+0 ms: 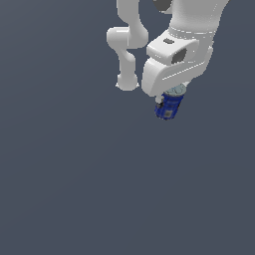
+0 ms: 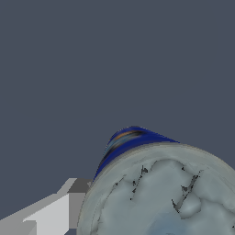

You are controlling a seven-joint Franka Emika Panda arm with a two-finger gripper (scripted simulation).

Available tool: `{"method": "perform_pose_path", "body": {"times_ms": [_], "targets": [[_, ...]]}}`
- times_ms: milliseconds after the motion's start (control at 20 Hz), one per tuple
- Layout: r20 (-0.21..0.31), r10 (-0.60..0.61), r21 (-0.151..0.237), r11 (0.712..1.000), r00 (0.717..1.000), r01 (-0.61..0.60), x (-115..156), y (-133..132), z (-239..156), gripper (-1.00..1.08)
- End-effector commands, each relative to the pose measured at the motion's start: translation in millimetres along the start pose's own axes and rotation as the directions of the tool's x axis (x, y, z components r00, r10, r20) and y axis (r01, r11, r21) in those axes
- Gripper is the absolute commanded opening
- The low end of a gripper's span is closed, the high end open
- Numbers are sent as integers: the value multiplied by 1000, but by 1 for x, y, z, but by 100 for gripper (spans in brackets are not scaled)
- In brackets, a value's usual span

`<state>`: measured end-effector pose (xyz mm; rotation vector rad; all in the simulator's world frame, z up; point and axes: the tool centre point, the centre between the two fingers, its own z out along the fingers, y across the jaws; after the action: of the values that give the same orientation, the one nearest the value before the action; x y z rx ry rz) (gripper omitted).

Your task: Pick up the object and move it to a goal position.

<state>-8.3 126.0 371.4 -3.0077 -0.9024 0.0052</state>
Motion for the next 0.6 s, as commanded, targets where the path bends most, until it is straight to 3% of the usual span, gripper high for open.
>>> {"method": "perform_pose_path", "body": {"times_ms": [0,550], "targets": [[-3,1,-2,1000,1000,-1,7,0,-19,-100],[-3,1,-2,1000,1000,-1,32,-1,-79,-100]]}}
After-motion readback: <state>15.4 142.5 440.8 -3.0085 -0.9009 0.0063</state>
